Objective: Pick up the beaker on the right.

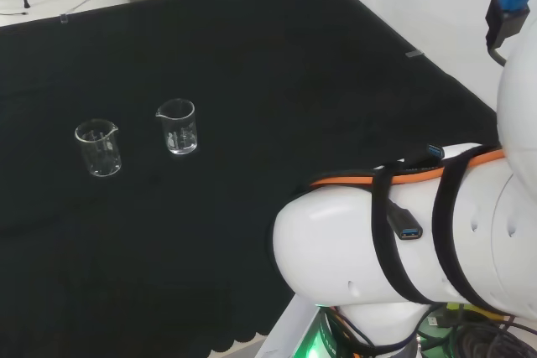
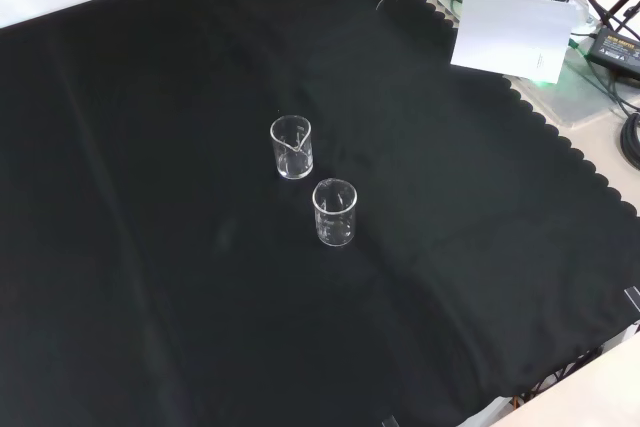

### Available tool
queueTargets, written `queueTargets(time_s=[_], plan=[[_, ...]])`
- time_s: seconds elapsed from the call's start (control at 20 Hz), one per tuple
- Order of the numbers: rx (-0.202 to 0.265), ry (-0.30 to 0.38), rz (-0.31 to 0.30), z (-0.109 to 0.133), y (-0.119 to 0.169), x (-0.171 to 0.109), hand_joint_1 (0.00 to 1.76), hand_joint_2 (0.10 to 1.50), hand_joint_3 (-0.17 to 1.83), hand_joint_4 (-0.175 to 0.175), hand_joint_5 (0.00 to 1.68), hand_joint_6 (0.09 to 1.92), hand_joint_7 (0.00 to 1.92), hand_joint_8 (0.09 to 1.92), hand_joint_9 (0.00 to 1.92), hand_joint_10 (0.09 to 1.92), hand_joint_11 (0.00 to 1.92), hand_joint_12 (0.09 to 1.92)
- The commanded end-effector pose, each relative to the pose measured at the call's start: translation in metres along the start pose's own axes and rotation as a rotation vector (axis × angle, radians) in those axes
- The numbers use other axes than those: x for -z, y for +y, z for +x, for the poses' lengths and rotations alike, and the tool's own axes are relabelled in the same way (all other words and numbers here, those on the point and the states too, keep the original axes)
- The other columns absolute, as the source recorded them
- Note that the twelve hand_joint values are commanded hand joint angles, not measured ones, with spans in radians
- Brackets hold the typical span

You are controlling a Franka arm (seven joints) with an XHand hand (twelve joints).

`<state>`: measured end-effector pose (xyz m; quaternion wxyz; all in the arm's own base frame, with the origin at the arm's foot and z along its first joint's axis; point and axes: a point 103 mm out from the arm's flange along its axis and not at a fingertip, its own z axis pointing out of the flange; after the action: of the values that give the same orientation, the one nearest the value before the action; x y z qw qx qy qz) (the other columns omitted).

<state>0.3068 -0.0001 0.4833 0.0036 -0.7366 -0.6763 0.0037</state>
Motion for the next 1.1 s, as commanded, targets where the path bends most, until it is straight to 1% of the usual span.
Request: queueTargets(time_s=[0.05,0.15,0.2,0.4,0.5,0.65,0.85,1.0,1.1], plan=[[-0.003,-0.004,-0.003,-0.002,0.002,-0.001,0.16,1.23,0.52,-0.027,0.18,0.26,0.08,0.51,0.14,0.64,0.00,0.89],[-0.007,0.002,0.004,-0.006,0.006,-0.004,0.11,1.32,0.36,-0.027,0.23,0.14,0.09,0.47,0.14,0.63,0.00,0.89],[-0.008,0.003,0.007,-0.007,0.008,-0.005,0.10,1.35,0.32,-0.027,0.24,0.10,0.10,0.46,0.14,0.63,0.00,0.88],[-0.014,0.002,0.022,-0.011,0.015,-0.012,0.10,1.37,0.27,-0.027,0.26,0.09,0.11,0.44,0.14,0.63,0.00,0.88],[-0.016,0.012,0.029,-0.014,0.019,-0.017,0.14,1.35,0.24,-0.027,0.26,0.09,0.12,0.45,0.15,0.63,0.00,0.88],[-0.023,0.018,0.035,-0.020,0.025,-0.030,0.25,1.29,0.21,-0.028,0.24,0.09,0.14,0.47,0.16,0.64,0.00,0.88],[-0.040,0.047,0.055,-0.031,0.036,-0.048,0.36,1.22,0.19,-0.032,0.24,0.09,0.16,0.50,0.19,0.66,0.00,0.95],[-0.057,0.070,0.073,-0.039,0.051,-0.065,0.46,1.16,0.19,-0.035,0.24,0.09,0.17,0.53,0.22,0.68,0.00,1.02],[-0.067,0.086,0.086,-0.039,0.066,-0.081,0.51,1.12,0.21,-0.037,0.25,0.09,0.18,0.55,0.23,0.68,0.00,1.06]])
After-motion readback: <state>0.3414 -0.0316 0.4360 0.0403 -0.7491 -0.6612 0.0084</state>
